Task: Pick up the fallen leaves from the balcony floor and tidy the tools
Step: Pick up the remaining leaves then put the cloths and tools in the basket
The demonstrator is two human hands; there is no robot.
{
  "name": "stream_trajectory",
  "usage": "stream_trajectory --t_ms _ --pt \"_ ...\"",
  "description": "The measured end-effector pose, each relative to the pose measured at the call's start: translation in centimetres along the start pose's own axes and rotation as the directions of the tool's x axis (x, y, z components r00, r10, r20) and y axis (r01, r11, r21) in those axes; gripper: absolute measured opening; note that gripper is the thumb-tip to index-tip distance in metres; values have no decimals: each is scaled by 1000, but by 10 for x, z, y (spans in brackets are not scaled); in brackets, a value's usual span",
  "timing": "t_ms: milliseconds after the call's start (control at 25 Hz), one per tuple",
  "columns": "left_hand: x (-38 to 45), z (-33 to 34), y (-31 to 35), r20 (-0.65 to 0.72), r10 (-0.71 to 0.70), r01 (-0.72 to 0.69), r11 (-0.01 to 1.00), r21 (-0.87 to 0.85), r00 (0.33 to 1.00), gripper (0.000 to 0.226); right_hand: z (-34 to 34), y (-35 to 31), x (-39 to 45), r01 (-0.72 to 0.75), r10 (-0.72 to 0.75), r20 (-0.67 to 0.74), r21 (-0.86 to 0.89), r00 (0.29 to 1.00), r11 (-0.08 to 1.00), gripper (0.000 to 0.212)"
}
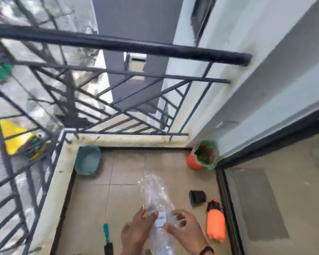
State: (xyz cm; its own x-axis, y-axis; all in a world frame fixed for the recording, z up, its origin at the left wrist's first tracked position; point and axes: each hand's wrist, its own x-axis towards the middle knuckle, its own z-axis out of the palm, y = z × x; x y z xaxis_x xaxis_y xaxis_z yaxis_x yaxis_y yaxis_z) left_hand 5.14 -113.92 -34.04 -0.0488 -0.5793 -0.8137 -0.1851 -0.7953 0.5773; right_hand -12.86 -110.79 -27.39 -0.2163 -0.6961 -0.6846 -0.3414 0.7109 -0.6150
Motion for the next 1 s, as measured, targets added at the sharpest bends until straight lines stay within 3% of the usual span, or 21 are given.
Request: stream_trajectory --t_ms 120,280,480,600,720,840,1000 --pt "-25 3 67 188 45 -47 999 4 981 60 -35 -20 -5 -91 107 -97 162 989 983 80" --pt "-22 38 134 394 52 -106 988 116 918 35 -86 -42 -13 -211 249 -23 461 968 862 40" --pt "10 100 176 401 95 -229 925 302 911 17 -97 -15 3 -252 423 -116 654 899 713 82" --pt "55 156 180 321 73 -200 901 385 944 21 -109 -6 36 -156 459 -229 736 859 658 72" --pt "86 226 208 280 -30 -86 915 395 960 41 -154 9 96 -50 374 -326 693 868 719 57" --pt "116 282 245 353 -167 29 931 365 921 30 -202 33 174 -57 392 -361 670 846 741 55" --pt "216 336 264 355 -271 104 900 424 895 42 -254 85 312 -113 392 -363 596 845 795 52"
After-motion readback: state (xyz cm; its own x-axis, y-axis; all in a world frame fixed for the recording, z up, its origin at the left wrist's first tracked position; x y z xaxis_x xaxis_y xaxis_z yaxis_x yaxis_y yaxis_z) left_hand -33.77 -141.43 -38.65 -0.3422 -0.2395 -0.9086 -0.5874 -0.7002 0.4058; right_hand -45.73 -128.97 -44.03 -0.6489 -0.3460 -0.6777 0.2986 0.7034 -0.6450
